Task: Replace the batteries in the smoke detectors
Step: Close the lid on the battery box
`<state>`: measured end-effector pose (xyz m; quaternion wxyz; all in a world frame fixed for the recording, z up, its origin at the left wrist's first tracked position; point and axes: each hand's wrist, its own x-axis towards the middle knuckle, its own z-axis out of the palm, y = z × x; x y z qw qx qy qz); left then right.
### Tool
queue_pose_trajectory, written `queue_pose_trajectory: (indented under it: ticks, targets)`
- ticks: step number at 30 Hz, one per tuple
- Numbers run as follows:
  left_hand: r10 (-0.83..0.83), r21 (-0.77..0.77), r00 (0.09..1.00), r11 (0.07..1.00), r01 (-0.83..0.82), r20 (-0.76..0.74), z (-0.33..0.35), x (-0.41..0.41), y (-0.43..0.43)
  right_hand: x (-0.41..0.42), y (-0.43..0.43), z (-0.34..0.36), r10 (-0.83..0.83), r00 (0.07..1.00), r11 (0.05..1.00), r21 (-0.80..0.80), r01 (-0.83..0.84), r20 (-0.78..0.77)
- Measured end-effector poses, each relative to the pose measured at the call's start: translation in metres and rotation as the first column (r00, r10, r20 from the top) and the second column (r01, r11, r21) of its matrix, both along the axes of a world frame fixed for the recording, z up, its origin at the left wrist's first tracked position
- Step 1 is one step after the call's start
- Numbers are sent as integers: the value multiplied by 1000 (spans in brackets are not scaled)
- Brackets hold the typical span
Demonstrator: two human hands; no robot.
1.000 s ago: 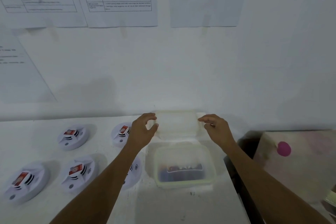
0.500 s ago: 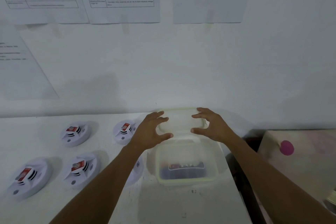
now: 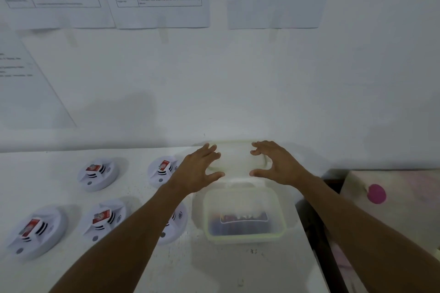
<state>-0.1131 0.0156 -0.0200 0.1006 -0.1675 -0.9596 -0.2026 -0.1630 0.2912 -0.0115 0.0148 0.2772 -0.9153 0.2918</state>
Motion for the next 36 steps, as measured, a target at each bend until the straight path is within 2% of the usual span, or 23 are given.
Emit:
queue_pose_trajectory:
  ticks: [4,7,9,12,15,17,20,23,31,36]
  targets:
    - [-38,88,998,996,34,43,-1,-2,-8,-6,-5,11,3,998,999,-33,-1,67]
    - [10,12,986,1000,-8,-164,-2,-7,-11,-8,-6,13,-16,998,997,-70,20,52]
    - [117,70,967,992,-104,-228,-1,-7,-8,-5,-7,15,-51,996,990,-130,61,73]
    - [97,231,987,971,-65,-131,3,-2,3,1,-4,12,-51,984,991,-114,72,173]
    - [31,252,994,966,-56,104,6,4,18,9,-5,10,-14,977,993,-110,38,214]
    - [16,236,982,970,-61,189,7,4,23,13,-7,11,0,977,988,-153,34,214]
    - [-3,188,973,981,-41,229,7,1,19,12,-8,11,4,990,998,-57,5,144]
    - [-31,152,971,988,-5,235,6,-3,14,7,-11,15,-1,988,1000,30,-4,156]
    - [-52,13,981,999,51,184,2,-13,9,8,-18,9,-52,997,998,40,50,61]
    - [-137,108,968,987,116,210,4,-13,3,2,-16,15,2,997,1000,0,-2,72]
